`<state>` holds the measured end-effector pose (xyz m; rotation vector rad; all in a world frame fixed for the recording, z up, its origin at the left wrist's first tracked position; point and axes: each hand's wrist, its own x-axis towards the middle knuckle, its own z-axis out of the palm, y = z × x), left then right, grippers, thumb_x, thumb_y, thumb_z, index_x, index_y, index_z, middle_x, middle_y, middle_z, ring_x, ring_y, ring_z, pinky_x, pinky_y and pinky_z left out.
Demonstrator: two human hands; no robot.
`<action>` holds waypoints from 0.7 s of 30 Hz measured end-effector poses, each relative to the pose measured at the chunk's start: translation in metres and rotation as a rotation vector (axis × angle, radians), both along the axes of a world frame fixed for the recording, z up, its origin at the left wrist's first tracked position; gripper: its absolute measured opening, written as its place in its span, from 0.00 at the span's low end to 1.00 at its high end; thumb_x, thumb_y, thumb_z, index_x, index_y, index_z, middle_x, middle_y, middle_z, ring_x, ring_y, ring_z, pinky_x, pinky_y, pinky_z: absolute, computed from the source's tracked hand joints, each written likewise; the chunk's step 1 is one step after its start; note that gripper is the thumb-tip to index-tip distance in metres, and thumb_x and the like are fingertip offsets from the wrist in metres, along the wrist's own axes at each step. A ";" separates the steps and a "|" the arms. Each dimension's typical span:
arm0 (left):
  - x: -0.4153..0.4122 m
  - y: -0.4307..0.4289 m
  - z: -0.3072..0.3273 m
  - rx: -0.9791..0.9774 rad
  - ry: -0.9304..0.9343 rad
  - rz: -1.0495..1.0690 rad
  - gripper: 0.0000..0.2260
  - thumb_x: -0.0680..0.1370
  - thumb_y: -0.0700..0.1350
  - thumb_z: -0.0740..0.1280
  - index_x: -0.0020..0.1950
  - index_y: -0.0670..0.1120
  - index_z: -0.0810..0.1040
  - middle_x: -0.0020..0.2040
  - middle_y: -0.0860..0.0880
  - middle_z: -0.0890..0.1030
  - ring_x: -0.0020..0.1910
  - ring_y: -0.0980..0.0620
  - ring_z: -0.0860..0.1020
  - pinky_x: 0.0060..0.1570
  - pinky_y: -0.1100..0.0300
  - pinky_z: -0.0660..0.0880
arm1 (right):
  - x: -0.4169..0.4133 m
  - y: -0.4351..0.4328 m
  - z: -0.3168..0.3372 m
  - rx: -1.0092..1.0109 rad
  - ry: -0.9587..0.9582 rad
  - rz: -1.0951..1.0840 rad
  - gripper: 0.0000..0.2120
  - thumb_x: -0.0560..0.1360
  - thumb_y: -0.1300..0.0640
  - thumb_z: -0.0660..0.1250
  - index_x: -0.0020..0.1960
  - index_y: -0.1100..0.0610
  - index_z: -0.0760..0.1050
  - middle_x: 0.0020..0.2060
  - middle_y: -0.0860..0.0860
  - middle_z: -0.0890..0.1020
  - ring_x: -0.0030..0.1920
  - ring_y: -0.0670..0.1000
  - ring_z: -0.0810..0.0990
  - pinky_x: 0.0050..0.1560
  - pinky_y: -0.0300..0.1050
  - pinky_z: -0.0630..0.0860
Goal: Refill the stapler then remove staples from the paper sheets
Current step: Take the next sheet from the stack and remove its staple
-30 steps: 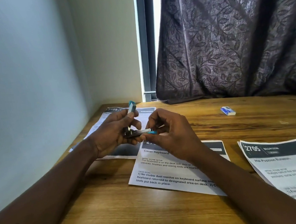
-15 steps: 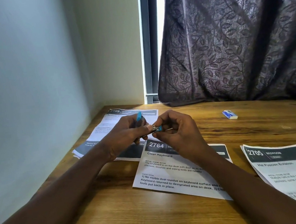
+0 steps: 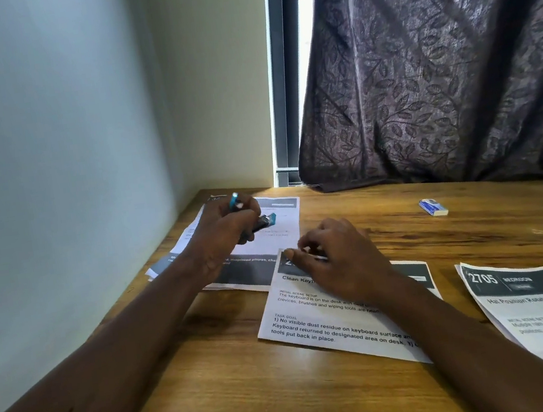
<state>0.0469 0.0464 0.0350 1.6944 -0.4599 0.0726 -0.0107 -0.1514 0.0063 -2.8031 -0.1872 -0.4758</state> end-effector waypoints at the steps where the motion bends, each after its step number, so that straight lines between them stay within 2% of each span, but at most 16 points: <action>1: 0.001 0.001 0.000 -0.016 -0.013 0.023 0.06 0.70 0.37 0.65 0.37 0.48 0.79 0.37 0.47 0.77 0.40 0.50 0.75 0.38 0.60 0.73 | 0.000 0.001 0.000 -0.009 0.010 -0.004 0.25 0.77 0.30 0.58 0.59 0.48 0.80 0.50 0.46 0.74 0.57 0.50 0.71 0.60 0.54 0.71; 3: 0.002 0.001 0.001 -0.041 -0.026 0.049 0.12 0.73 0.30 0.64 0.38 0.47 0.78 0.36 0.46 0.76 0.39 0.50 0.74 0.38 0.60 0.73 | -0.001 0.004 0.000 0.008 0.013 0.007 0.24 0.77 0.31 0.59 0.58 0.47 0.80 0.50 0.46 0.73 0.57 0.49 0.70 0.60 0.54 0.72; 4: 0.002 0.001 0.002 -0.048 -0.012 0.056 0.14 0.75 0.30 0.64 0.39 0.47 0.79 0.37 0.46 0.77 0.39 0.50 0.74 0.38 0.60 0.74 | -0.001 0.005 0.001 0.021 0.015 0.021 0.23 0.77 0.31 0.61 0.58 0.47 0.79 0.51 0.46 0.74 0.56 0.48 0.70 0.59 0.53 0.72; 8: 0.005 -0.001 0.003 -0.017 0.065 0.005 0.09 0.79 0.39 0.65 0.46 0.51 0.82 0.47 0.47 0.82 0.45 0.51 0.77 0.42 0.60 0.78 | -0.003 0.005 0.002 0.028 0.022 0.073 0.20 0.75 0.34 0.67 0.59 0.47 0.78 0.50 0.46 0.74 0.54 0.48 0.70 0.57 0.50 0.72; 11: 0.008 -0.003 0.001 -0.008 0.074 -0.016 0.11 0.83 0.39 0.59 0.51 0.50 0.80 0.48 0.46 0.82 0.46 0.51 0.77 0.43 0.61 0.77 | -0.003 0.005 0.004 0.050 0.019 0.081 0.17 0.74 0.36 0.70 0.55 0.47 0.78 0.48 0.45 0.74 0.52 0.48 0.70 0.54 0.49 0.72; 13: 0.009 -0.003 0.001 -0.016 0.101 -0.033 0.08 0.82 0.41 0.61 0.55 0.48 0.80 0.48 0.46 0.81 0.47 0.50 0.76 0.42 0.60 0.77 | -0.002 0.005 0.003 0.063 0.016 0.087 0.14 0.74 0.37 0.70 0.50 0.46 0.76 0.47 0.46 0.74 0.52 0.48 0.70 0.54 0.49 0.72; 14: 0.010 -0.002 0.001 -0.033 0.130 -0.061 0.11 0.79 0.44 0.64 0.59 0.46 0.79 0.48 0.45 0.80 0.47 0.50 0.76 0.41 0.60 0.78 | -0.001 0.005 0.002 0.072 0.012 0.093 0.13 0.75 0.39 0.71 0.48 0.46 0.74 0.47 0.46 0.74 0.52 0.49 0.70 0.53 0.49 0.71; 16: 0.012 0.000 -0.002 -0.096 0.212 -0.123 0.24 0.71 0.48 0.62 0.66 0.43 0.75 0.48 0.45 0.79 0.46 0.50 0.76 0.36 0.60 0.79 | 0.001 0.004 -0.001 0.109 -0.004 0.107 0.11 0.76 0.43 0.71 0.46 0.47 0.72 0.46 0.46 0.76 0.51 0.49 0.71 0.52 0.49 0.71; 17: 0.013 0.002 -0.003 -0.129 0.244 -0.157 0.26 0.70 0.48 0.61 0.67 0.42 0.74 0.49 0.44 0.78 0.46 0.50 0.77 0.33 0.60 0.79 | 0.002 0.004 -0.002 0.145 -0.015 0.114 0.10 0.76 0.45 0.71 0.46 0.47 0.72 0.46 0.46 0.77 0.50 0.49 0.72 0.52 0.50 0.72; 21: 0.015 0.008 -0.002 -0.193 0.276 -0.287 0.18 0.77 0.47 0.61 0.65 0.45 0.75 0.47 0.44 0.78 0.41 0.48 0.78 0.30 0.59 0.76 | 0.004 0.000 -0.002 0.288 -0.074 0.108 0.06 0.76 0.52 0.72 0.48 0.49 0.75 0.43 0.46 0.81 0.45 0.50 0.78 0.47 0.52 0.76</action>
